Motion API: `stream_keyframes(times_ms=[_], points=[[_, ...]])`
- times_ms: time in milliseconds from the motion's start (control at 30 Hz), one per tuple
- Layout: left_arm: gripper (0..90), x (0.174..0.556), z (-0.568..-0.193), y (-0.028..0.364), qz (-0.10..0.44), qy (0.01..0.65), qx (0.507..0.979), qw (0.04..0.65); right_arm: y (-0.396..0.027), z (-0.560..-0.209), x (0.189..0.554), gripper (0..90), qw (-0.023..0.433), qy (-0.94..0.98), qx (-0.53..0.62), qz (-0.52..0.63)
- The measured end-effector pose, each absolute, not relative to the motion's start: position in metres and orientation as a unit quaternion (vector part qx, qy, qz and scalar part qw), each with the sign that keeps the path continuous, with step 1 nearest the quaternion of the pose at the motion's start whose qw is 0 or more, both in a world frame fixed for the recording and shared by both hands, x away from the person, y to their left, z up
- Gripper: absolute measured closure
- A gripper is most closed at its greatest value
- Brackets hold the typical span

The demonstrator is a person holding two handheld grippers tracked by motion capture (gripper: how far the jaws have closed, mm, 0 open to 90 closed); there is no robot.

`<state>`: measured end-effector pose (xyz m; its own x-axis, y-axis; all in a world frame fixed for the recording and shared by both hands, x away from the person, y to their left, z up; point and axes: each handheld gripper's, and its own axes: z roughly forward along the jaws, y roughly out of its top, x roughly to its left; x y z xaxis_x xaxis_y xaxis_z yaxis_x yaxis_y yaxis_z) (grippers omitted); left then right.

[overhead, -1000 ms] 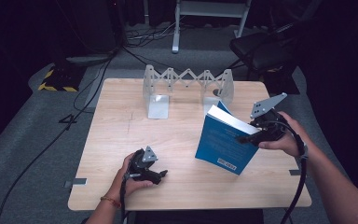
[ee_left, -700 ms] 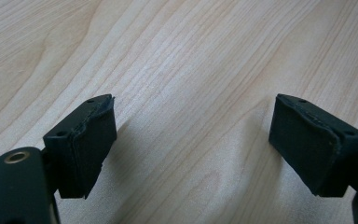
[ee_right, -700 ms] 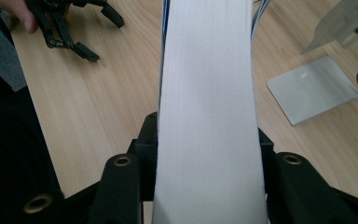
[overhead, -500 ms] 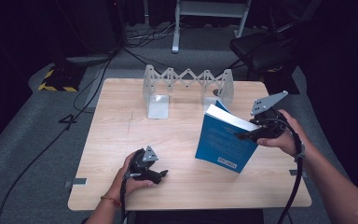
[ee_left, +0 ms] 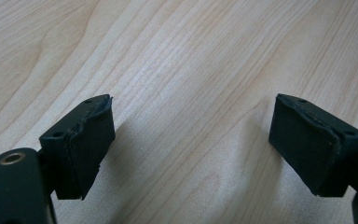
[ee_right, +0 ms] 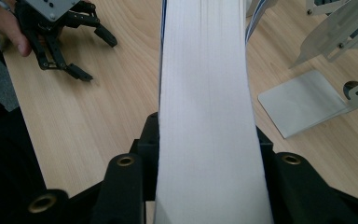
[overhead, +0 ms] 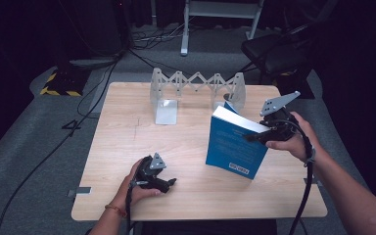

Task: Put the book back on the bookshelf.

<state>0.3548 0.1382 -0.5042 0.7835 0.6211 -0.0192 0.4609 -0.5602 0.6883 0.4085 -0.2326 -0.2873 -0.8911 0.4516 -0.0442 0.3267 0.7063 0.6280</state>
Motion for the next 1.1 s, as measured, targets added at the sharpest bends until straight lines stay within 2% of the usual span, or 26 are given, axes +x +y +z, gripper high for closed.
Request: stream_keyframes(times_ms=[267, 1100], points=[[14.6, 0.355, -0.504, 0.138, 0.113, 0.309, 0.876, 0.353, -0.231, -0.278, 0.422, 61.4, 0.106, 0.914, 0.227, 0.32], [14.6, 0.354, -0.504, 0.139, 0.112, 0.306, 0.877, 0.352, -0.242, -0.245, 0.492, 61.3, 0.179, 0.866, 0.34, 0.319]])
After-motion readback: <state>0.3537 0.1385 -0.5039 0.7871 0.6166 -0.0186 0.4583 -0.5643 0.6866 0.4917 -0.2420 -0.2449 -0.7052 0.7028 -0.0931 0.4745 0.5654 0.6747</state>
